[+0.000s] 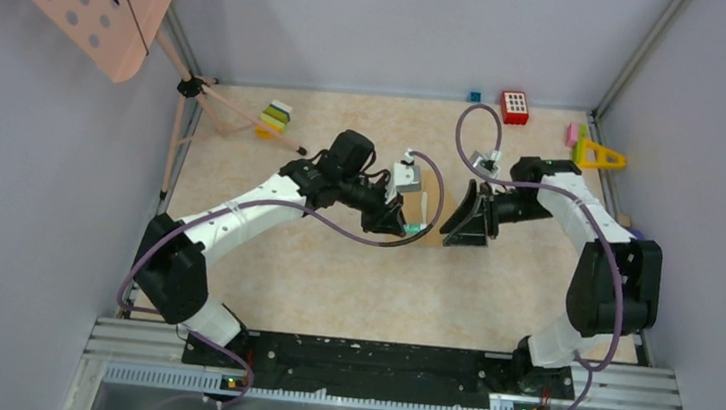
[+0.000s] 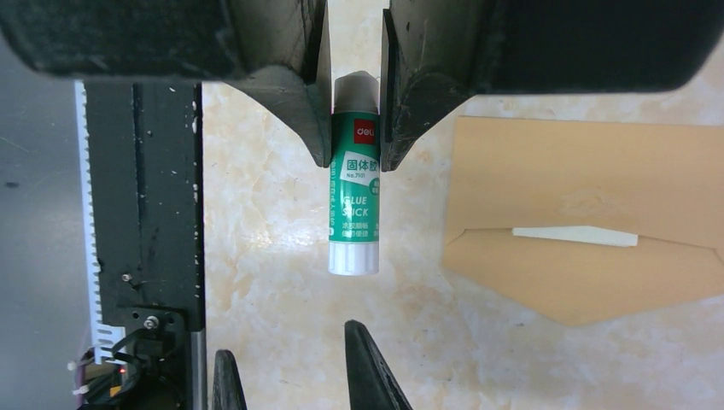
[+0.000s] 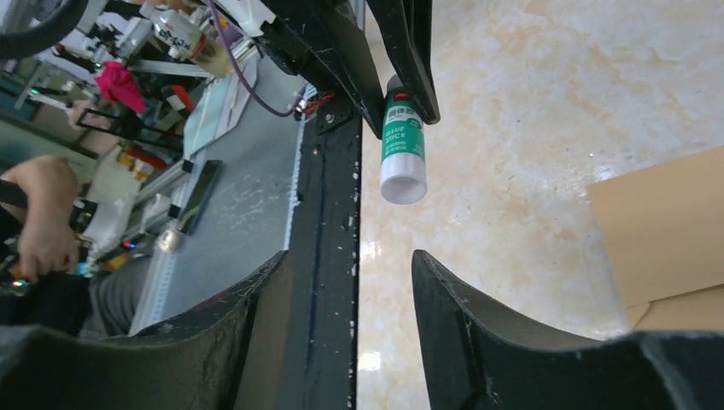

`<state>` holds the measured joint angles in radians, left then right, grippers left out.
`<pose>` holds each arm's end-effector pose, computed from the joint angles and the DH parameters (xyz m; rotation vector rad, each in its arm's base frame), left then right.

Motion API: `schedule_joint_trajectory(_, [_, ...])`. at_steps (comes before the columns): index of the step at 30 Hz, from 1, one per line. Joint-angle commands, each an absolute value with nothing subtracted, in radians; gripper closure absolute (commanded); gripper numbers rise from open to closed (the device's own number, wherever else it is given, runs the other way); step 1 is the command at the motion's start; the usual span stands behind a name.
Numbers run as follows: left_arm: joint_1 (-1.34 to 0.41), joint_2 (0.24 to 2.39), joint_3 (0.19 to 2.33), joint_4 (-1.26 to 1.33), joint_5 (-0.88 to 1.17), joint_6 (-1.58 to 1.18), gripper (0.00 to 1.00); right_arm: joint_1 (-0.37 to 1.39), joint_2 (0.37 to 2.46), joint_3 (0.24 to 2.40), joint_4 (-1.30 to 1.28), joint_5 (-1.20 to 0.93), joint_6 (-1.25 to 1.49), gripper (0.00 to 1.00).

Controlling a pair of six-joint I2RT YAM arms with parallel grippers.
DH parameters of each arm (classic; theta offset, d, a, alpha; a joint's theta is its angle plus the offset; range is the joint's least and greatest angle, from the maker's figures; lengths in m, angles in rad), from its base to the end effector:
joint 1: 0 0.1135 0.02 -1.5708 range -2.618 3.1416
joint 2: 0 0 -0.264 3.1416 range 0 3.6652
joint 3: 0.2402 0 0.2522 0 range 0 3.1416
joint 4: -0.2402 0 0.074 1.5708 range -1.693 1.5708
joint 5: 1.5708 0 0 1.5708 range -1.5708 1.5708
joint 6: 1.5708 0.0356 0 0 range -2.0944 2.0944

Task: Place the letter into the envelope and seal it
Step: Unscrew the solid glue.

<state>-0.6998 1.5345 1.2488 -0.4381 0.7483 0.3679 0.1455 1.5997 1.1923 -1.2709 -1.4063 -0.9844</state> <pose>0.2425 -0.2358 0.2996 1.4732 1.7173 -1.0287 0.2598 0.0736 0.2560 -1.0436 1.8254 1.6723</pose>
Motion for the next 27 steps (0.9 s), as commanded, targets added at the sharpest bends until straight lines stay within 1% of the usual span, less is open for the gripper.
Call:
schedule_joint_trajectory(1, [-0.697,1.529,1.263,-0.453,0.84,0.375,1.0,0.121,1.542,1.2,-1.424,-1.446,-1.322,0.46])
schedule_joint_trajectory(4, [-0.695,1.538,1.262,-0.458,0.868,0.371,1.0,0.121,1.469,1.164,-1.196,-1.408,-1.121,0.45])
schedule_joint_trajectory(5, [-0.695,1.539,1.263,-0.461,0.877,0.371,1.0,0.122,1.427,1.131,-1.061,-1.384,-0.986,0.44])
schedule_joint_trajectory(6, [-0.695,1.542,1.264,-0.464,0.886,0.371,1.0,0.124,1.375,1.079,-0.865,-1.331,-0.792,0.44])
schedule_joint_trajectory(7, [-0.695,1.543,1.266,-0.469,0.897,0.374,1.0,0.128,1.314,0.986,-0.565,-1.246,-0.597,0.43])
schedule_joint_trajectory(8, [-0.695,1.546,1.268,-0.475,0.908,0.376,1.0,0.14,1.242,0.921,-0.392,-1.153,-0.477,0.41])
schedule_joint_trajectory(10, [-0.695,1.552,1.276,-0.485,0.923,0.379,1.0,0.162,1.1,0.813,-0.202,-1.036,-0.452,0.36])
schedule_joint_trajectory(12, [-0.695,1.558,1.282,-0.495,0.936,0.382,1.0,0.172,0.992,0.718,-0.057,-1.032,-0.49,0.35])
schedule_joint_trajectory(13, [-0.695,1.562,1.286,-0.501,0.946,0.385,1.0,0.172,0.972,0.705,-0.039,-1.069,-0.523,0.35])
schedule_joint_trajectory(16, [-0.695,1.575,1.288,-0.517,0.981,0.388,1.0,0.176,0.976,0.73,-0.1,-1.17,-0.647,0.39])
schedule_joint_trajectory(18, [-0.696,1.589,1.289,-0.524,1.009,0.386,1.0,0.176,0.963,0.722,-0.144,-1.257,-0.783,0.4])
schedule_joint_trajectory(21, [-0.696,1.61,1.289,-0.529,1.037,0.379,1.0,0.19,0.973,0.771,-0.488,-1.346,-1.284,0.4])
schedule_joint_trajectory(22, [-0.696,1.615,1.29,-0.529,1.04,0.378,1.0,0.198,0.973,0.777,-0.588,-1.351,-1.419,0.4])
schedule_joint_trajectory(23, [-0.695,1.618,1.291,-0.53,1.041,0.377,1.0,0.211,0.971,0.778,-0.643,-1.349,-1.493,0.4])
schedule_joint_trajectory(27, [-0.695,1.63,1.296,-0.532,1.043,0.374,1.0,0.233,0.963,0.758,-0.66,-1.371,-1.505,0.42])
